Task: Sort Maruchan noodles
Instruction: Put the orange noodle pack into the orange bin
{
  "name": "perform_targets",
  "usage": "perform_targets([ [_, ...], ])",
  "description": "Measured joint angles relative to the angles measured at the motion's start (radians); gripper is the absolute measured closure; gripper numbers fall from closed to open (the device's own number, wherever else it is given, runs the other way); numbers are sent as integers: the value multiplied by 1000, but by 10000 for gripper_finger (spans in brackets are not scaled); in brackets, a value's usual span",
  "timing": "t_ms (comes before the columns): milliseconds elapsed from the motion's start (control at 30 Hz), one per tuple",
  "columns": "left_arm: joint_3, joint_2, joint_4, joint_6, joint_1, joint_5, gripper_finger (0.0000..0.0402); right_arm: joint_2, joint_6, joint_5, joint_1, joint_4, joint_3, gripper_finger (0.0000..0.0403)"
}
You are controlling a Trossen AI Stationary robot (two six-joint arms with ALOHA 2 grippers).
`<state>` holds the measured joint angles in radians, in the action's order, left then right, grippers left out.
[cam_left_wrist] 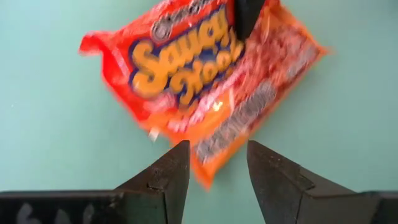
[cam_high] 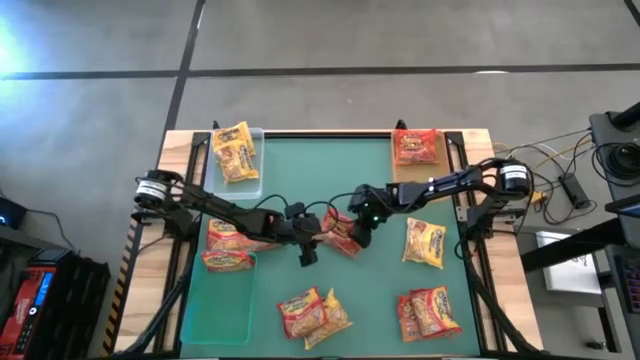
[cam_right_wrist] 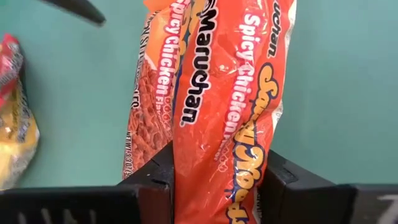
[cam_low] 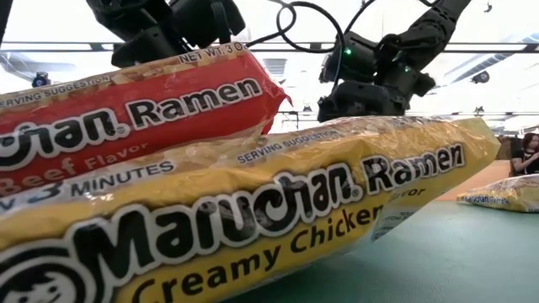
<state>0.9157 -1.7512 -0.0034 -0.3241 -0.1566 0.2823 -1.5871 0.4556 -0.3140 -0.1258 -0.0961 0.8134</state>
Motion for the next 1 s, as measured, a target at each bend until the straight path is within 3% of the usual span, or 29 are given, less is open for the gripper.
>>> perform_targets([
  [367, 0, 2, -15, -4, 0, 52, 259, 194, -119, 49, -94, -207, 6, 293],
  [633, 0, 3, -13, 0, 1, 79, 259, 333, -260, 246, -162, -460, 87, 293],
  [1000, 0, 3, -12, 0, 4, 128, 259, 409, -457, 652, -189, -951, 322, 292],
])
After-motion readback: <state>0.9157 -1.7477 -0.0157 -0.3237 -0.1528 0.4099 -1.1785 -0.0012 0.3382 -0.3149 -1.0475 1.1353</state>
